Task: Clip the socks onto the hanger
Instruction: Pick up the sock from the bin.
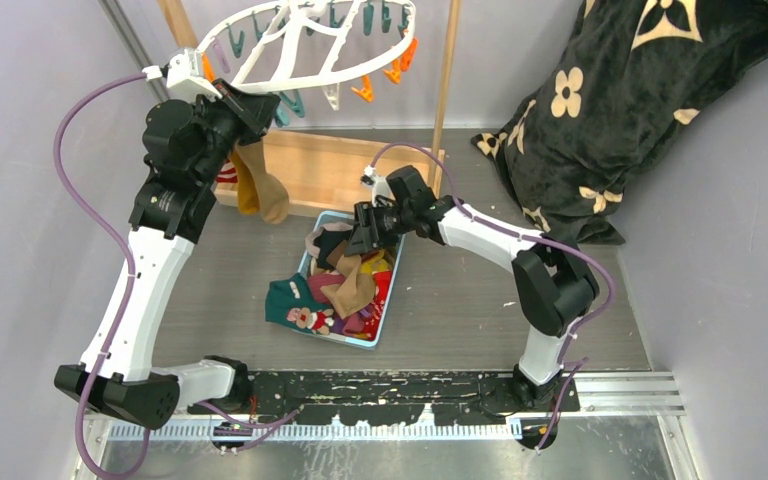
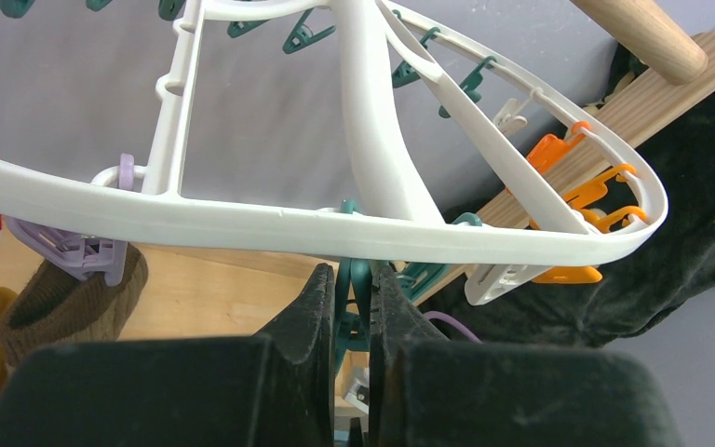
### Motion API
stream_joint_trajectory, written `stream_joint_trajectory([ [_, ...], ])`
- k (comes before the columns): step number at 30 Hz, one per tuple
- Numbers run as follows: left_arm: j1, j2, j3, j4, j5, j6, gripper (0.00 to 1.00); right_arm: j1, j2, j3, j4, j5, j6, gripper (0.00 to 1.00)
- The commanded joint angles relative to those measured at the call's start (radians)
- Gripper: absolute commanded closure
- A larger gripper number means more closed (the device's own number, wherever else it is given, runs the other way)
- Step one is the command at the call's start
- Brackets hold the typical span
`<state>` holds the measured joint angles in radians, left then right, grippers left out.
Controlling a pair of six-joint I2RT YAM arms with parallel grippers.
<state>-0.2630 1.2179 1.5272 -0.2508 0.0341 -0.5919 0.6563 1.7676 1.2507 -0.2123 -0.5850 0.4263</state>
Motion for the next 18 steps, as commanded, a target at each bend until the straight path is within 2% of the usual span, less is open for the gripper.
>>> stream_joint_trajectory([
  [1, 0.003, -0.044, 0.011, 0.047, -0.005, 0.006, 1.0, 0.003, 0.026, 0.087, 0.033, -0.047, 0.033, 0.46],
  [11, 0.003, -0.048, 0.009, 0.045, -0.01, 0.009, 1.0, 0.003, 0.058, 0.123, 0.046, -0.095, 0.063, 0.63],
  [18, 0.004, -0.051, 0.005, 0.047, -0.009, 0.009, 1.0, 0.003, 0.072, 0.149, -0.047, -0.129, 0.025, 0.63],
])
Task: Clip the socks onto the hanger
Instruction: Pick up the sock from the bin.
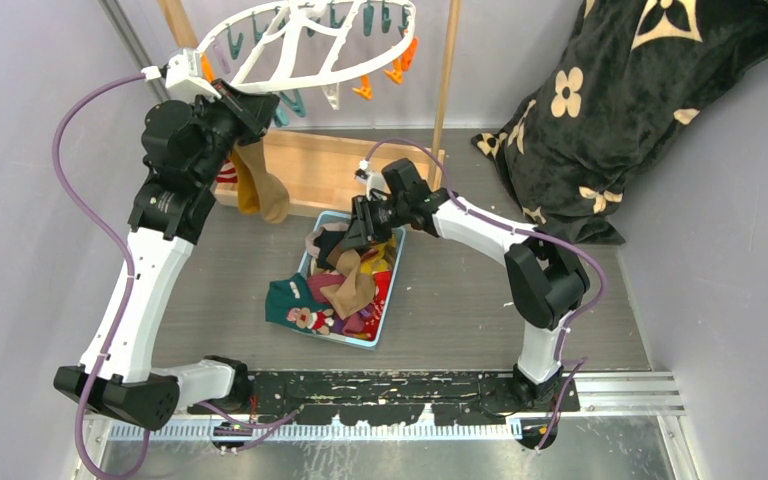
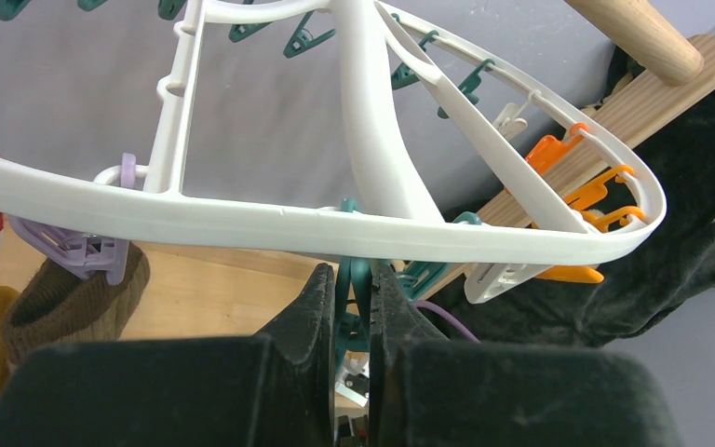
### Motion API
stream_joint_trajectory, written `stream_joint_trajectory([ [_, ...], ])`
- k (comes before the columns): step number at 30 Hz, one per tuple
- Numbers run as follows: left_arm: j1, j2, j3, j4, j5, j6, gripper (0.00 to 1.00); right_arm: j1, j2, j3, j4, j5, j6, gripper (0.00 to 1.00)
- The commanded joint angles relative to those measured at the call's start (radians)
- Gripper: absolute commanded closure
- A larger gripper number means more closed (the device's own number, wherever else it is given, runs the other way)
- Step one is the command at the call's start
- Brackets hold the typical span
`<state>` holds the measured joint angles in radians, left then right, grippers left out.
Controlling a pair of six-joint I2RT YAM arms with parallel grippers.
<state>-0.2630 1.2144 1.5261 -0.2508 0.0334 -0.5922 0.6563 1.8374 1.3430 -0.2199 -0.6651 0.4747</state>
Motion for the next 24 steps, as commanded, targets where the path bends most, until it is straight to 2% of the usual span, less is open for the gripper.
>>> stream_joint_trajectory([
  [1, 0.004, -0.047, 0.006, 0.047, -0.007, 0.009, 1.0, 0.003, 0.005, 0.065, -0.057, -0.057, -0.034, 0.62],
  [5, 0.004, -0.047, 0.008, 0.049, -0.008, 0.009, 1.0, 0.004, 0.018, 0.11, -0.157, -0.051, -0.093, 0.59],
  [8, 0.004, -0.046, 0.009, 0.051, -0.007, 0.009, 1.0, 0.005, 0.029, 0.129, -0.195, -0.048, -0.115, 0.62],
  [11, 0.004, -0.045, 0.008, 0.05, -0.007, 0.009, 1.0, 0.004, 0.028, 0.129, -0.169, -0.051, -0.103, 0.73],
  [13, 0.004, -0.045, 0.006, 0.048, -0.008, 0.009, 1.0, 0.006, 0.021, 0.131, -0.147, -0.044, -0.094, 0.87],
  [14, 0.004, -0.046, 0.005, 0.047, -0.008, 0.009, 1.0, 0.005, 0.007, 0.128, -0.122, -0.034, -0.085, 0.95],
  [15, 0.004, -0.046, 0.005, 0.047, -0.008, 0.009, 1.0, 0.005, -0.017, 0.117, -0.081, -0.024, -0.075, 0.98],
  [18, 0.004, -0.043, 0.006, 0.046, -0.01, 0.011, 1.0, 0.009, -0.138, 0.062, 0.094, 0.05, -0.037, 0.99],
  [24, 0.003, -0.04, 0.005, 0.046, -0.001, 0.021, 1.0, 0.046, -0.33, 0.037, 0.297, 0.171, -0.137, 0.99],
])
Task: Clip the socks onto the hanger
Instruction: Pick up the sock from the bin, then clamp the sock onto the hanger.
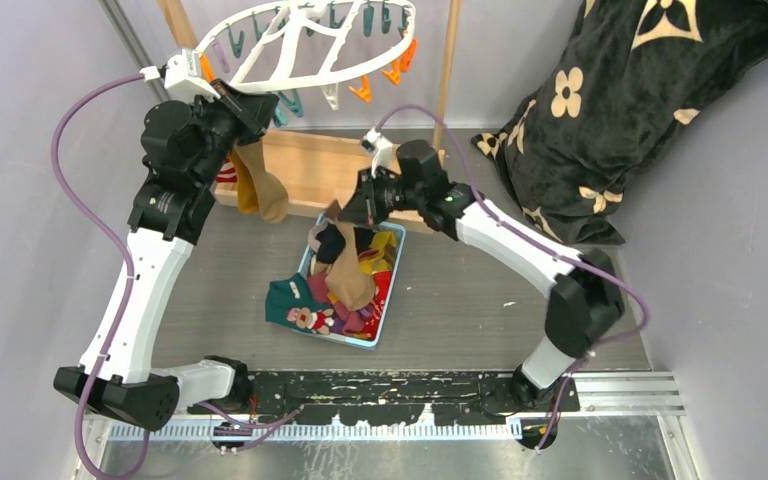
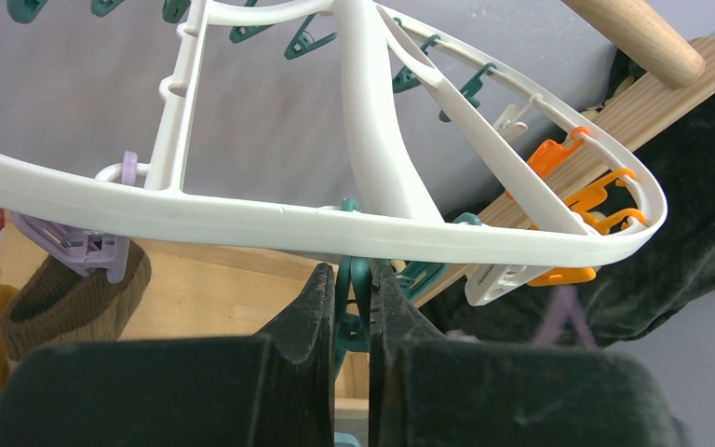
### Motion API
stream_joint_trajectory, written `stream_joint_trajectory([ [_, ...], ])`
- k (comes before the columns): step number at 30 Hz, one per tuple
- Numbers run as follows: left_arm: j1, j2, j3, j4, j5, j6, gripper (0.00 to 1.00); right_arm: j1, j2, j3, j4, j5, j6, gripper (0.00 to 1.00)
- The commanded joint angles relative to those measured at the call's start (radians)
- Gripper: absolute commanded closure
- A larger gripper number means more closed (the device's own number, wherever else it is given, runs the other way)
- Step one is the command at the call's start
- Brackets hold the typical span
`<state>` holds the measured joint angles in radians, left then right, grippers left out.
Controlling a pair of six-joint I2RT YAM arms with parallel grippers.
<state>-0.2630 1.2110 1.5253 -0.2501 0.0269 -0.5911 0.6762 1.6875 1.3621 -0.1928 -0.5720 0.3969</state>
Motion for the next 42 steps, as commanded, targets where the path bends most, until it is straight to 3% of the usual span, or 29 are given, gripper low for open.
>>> stream_joint_trajectory([
  [1, 0.005, -0.036, 0.007, 0.044, 0.005, 0.021, 1.0, 0.026, -0.195, 0.023, 0.302, 0.086, -0.059, 0.99],
  [6, 0.005, -0.038, 0.014, 0.043, 0.012, 0.027, 1.0, 0.051, -0.233, 0.041, 0.441, 0.163, -0.092, 0.99],
  [13, 0.005, -0.043, 0.019, 0.046, 0.039, 0.032, 1.0, 0.169, -0.229, 0.042, 0.536, 0.343, -0.307, 0.99],
  [23, 0.005, -0.05, 0.009, 0.051, 0.04, 0.038, 1.0, 0.232, -0.166, 0.088, 0.613, 0.512, -0.39, 0.99],
  [42, 0.004, -0.056, -0.002, 0.062, 0.036, 0.023, 1.0, 0.288, -0.034, 0.203, 0.663, 0.687, -0.54, 0.99],
])
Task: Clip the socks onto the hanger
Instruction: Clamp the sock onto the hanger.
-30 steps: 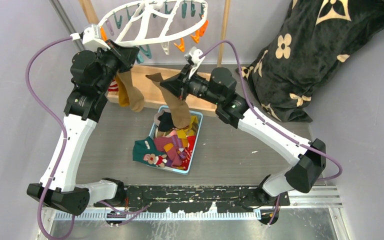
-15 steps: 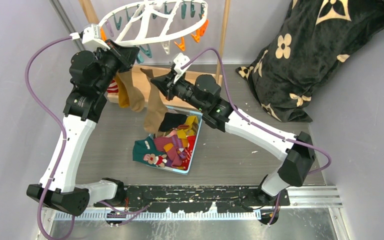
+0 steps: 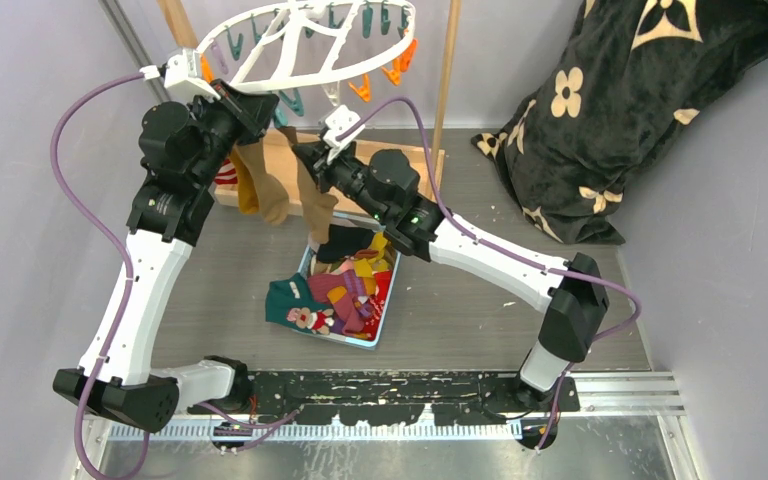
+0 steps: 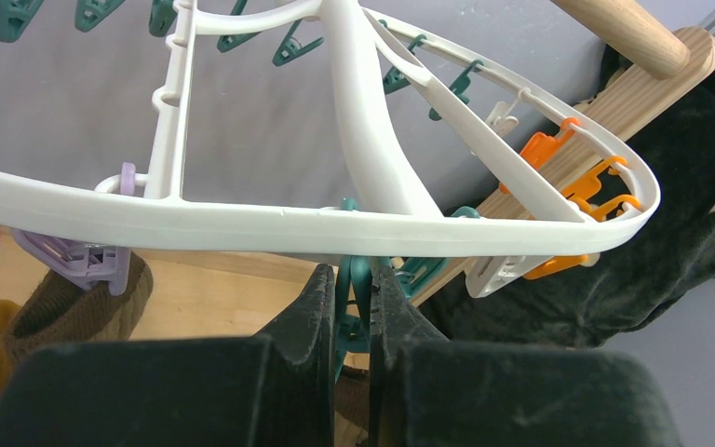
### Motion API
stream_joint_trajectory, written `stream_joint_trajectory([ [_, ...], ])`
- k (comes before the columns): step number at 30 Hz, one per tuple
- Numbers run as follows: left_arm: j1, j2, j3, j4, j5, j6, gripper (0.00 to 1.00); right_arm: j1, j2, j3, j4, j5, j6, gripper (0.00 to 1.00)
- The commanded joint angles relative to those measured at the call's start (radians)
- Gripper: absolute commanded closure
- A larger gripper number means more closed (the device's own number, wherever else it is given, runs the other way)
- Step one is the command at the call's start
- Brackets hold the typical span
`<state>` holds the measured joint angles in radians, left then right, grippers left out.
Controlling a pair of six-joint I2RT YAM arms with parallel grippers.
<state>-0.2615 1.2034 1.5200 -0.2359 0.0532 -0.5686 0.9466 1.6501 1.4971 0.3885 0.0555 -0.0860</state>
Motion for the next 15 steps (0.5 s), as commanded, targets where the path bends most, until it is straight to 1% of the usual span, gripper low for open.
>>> stream_joint_trajectory([
  [1, 0.003, -0.049, 0.003, 0.048, 0.01, 0.001, 1.0, 0.021, 0.007, 0.074, 0.081, 0.071, -0.066, 0.99],
  [7, 0.003, -0.053, 0.002, 0.05, -0.011, 0.006, 1.0, 0.077, 0.042, 0.108, 0.092, 0.202, -0.191, 0.99],
  [15, 0.004, -0.053, -0.007, 0.05, -0.024, 0.012, 1.0, 0.125, 0.096, 0.167, 0.074, 0.257, -0.313, 0.99],
])
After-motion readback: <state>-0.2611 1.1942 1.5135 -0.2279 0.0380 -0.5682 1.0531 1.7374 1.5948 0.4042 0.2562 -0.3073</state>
